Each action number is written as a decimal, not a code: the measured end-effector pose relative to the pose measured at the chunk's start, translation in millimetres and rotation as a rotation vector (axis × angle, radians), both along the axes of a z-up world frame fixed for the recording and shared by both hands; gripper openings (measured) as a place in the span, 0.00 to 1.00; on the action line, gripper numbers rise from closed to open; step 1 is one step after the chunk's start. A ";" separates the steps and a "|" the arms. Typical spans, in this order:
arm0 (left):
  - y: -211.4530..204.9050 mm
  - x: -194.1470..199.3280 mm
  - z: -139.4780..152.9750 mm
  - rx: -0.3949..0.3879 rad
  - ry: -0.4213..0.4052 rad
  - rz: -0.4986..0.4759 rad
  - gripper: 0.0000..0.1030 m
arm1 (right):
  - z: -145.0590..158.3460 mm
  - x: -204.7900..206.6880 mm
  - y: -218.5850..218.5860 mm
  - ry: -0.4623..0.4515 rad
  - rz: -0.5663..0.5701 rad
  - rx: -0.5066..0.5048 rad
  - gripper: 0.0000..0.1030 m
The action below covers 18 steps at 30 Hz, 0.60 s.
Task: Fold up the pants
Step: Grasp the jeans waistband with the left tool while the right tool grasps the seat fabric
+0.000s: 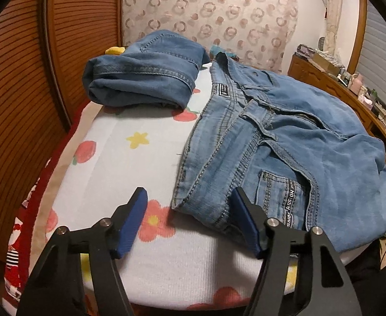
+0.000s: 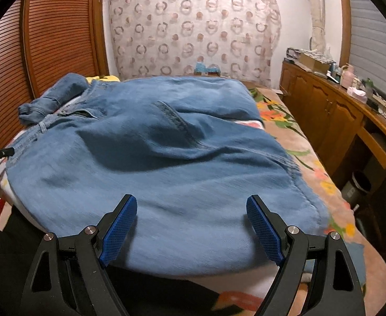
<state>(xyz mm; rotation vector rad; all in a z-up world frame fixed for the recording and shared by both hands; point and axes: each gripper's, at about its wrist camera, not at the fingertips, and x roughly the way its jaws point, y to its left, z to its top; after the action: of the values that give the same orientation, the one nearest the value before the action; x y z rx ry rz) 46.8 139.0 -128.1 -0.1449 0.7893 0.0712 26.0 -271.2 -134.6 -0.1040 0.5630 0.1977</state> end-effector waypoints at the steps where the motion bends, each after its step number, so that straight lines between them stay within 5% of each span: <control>1: -0.2 0.0 -0.1 -0.002 0.000 -0.002 0.62 | 0.1 -0.7 -3.1 0.005 -0.009 -0.004 0.84; 13: -4.6 0.4 -0.1 -0.012 0.000 -0.032 0.45 | 3.5 -11.2 -1.9 0.058 -0.027 -0.007 0.84; 18: -9.1 -0.6 2.3 -0.022 -0.002 -0.047 0.34 | 8.1 -17.5 -5.1 0.057 -0.004 -0.006 0.74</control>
<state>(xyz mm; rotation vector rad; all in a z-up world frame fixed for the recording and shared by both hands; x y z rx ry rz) 46.1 129.9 -125.8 -0.1470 0.7914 0.0184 8.5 -276.2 -126.6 -0.1030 0.6204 0.1960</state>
